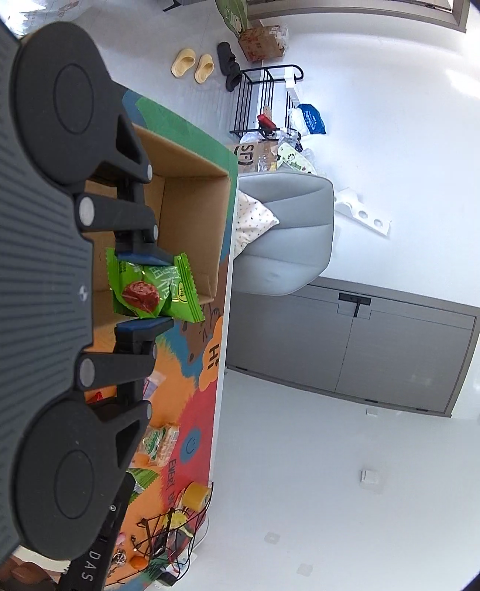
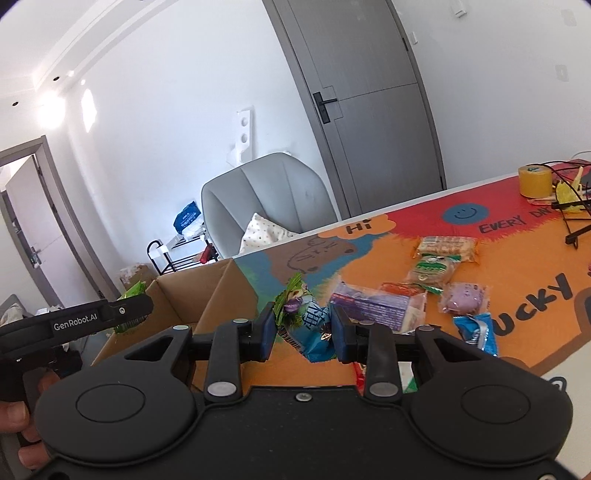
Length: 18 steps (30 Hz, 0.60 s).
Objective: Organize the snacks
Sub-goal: 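Carry the green packet into the box and open the left tool while the right tool drops its snack there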
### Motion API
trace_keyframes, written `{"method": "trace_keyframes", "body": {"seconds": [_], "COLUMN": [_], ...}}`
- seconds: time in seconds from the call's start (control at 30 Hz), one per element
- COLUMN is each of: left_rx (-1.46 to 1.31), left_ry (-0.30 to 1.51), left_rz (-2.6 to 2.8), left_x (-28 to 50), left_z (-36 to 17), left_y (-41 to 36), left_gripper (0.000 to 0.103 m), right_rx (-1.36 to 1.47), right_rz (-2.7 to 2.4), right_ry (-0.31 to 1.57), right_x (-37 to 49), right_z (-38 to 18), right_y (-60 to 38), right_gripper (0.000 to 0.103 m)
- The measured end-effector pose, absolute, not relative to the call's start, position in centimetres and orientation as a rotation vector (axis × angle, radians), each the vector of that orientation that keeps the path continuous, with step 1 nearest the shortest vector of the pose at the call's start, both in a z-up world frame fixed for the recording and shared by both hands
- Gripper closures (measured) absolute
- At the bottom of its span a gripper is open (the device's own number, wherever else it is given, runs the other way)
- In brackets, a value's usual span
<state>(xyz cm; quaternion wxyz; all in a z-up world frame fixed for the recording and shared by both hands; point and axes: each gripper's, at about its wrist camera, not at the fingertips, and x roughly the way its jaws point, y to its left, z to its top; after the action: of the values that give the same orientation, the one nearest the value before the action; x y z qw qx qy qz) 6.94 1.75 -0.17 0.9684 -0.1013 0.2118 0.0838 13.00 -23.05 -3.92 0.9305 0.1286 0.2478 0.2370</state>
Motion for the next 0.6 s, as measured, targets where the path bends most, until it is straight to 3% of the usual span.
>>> {"method": "trace_keyframes", "body": {"seconds": [0.6], "left_rx": [-0.313], "left_ry": [0.471], "left_rz": [0.264], "left_x": [7.3], "left_z": [-2.3], "left_y": [8.6], "left_gripper": [0.075], "right_rx": [0.206], "right_rz": [0.592], "right_ry": [0.524], "right_x": [14.5], "right_z": [-3.0], "right_y": [-14.8], "right_gripper": [0.071]}}
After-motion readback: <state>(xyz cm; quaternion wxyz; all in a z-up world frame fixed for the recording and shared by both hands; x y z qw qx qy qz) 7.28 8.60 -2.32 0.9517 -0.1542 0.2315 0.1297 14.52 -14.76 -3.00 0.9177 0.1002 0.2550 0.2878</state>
